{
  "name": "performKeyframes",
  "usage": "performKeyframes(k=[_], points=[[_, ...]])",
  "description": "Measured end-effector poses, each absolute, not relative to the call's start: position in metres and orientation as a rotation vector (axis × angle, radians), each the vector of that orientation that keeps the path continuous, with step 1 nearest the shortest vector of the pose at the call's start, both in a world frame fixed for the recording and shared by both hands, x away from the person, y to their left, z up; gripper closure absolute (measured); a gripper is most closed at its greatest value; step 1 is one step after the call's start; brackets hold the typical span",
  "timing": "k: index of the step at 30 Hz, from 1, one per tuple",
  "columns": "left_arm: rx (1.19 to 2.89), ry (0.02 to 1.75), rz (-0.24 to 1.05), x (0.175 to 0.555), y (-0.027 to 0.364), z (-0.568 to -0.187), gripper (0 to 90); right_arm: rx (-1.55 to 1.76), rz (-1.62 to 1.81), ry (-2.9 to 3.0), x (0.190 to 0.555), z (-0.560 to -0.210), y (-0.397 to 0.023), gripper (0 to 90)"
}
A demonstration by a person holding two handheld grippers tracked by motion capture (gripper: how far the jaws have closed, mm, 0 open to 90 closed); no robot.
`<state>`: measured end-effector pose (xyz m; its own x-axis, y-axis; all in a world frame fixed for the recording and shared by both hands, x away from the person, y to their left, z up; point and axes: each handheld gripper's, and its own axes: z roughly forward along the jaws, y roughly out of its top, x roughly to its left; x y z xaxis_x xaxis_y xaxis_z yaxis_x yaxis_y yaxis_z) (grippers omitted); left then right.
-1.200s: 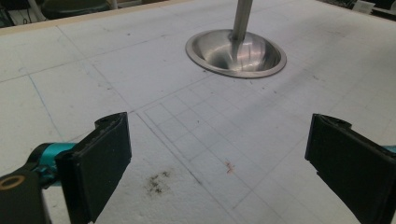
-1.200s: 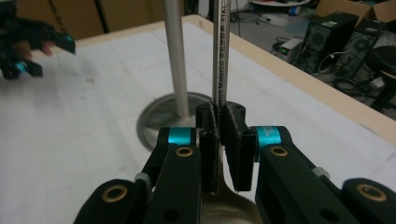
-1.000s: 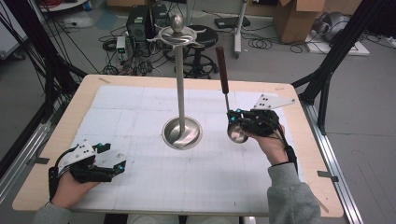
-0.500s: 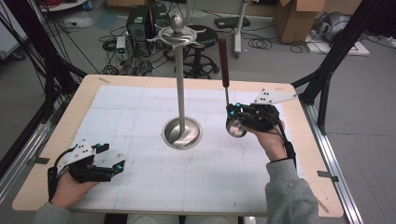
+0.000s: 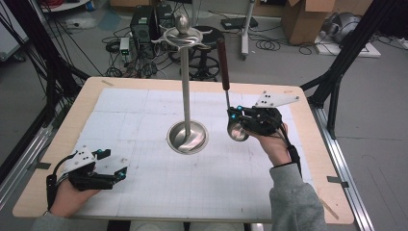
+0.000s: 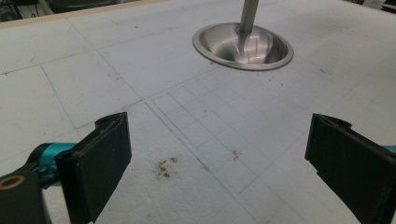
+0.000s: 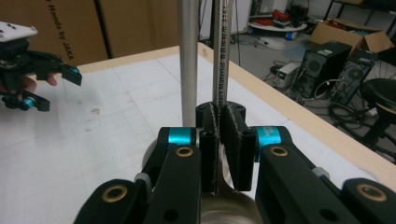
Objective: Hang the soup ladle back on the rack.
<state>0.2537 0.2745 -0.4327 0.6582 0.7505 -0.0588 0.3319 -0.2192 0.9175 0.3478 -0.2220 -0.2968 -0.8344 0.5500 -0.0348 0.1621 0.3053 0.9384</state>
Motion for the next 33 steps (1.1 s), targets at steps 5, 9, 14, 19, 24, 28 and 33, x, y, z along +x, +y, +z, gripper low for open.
performKeyframes(k=[5,9,14,19,24,28,33], points=[[1.818,0.862,0.489,0.255,0.273,-0.433,7.6,0.619,1.548,2.203,0.344,-0.292,-0.219,84.7],[1.818,0.863,0.486,0.254,0.273,-0.433,7.6,0.613,1.545,2.208,0.342,-0.291,-0.216,84.7],[1.814,0.867,0.486,0.254,0.274,-0.433,7.6,0.602,1.543,2.21,0.341,-0.291,-0.21,84.7],[1.821,0.864,0.485,0.254,0.274,-0.433,7.6,0.604,1.528,2.216,0.341,-0.291,-0.209,84.7],[1.824,0.865,0.491,0.252,0.274,-0.433,7.6,0.603,1.541,2.207,0.341,-0.291,-0.209,84.7],[1.821,0.873,0.496,0.25,0.276,-0.433,7.6,0.599,1.536,2.219,0.343,-0.292,-0.206,84.7],[1.818,0.883,0.504,0.247,0.279,-0.433,7.6,0.6,1.541,2.22,0.347,-0.294,-0.202,84.7]])
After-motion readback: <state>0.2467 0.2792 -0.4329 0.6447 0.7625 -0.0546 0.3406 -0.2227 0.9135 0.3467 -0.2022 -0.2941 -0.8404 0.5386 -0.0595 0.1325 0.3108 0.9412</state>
